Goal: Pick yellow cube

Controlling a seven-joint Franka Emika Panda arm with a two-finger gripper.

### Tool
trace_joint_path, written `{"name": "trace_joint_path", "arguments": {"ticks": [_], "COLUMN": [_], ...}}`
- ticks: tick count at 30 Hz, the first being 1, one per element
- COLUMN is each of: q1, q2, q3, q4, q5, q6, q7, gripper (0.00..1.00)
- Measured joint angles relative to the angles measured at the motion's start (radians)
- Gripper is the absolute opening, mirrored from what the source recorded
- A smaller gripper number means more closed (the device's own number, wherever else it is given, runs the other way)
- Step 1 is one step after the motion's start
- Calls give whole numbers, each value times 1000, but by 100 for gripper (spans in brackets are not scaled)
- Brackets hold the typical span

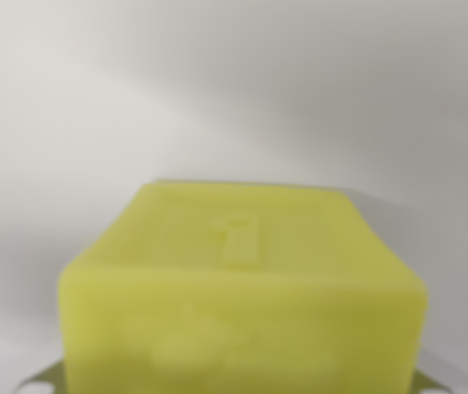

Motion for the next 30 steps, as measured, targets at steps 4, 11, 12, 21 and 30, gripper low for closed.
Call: {"name": "trace_joint_path", "arguments": {"ticks": [4, 11, 12, 21, 30], "q1": [0, 0, 0, -1, -1], "q2": [-24, -64, -70, -120, -168], "q3": [0, 0, 0, 0, 0], "q4": [-8, -20, -21, -32, -40], "q5": [-1, -3, -4, -7, -10], "q6": [-15, -44, -48, -87, -128], "q7": [1, 3, 3, 5, 8], "gripper": [0, 0, 0, 0, 0]}}
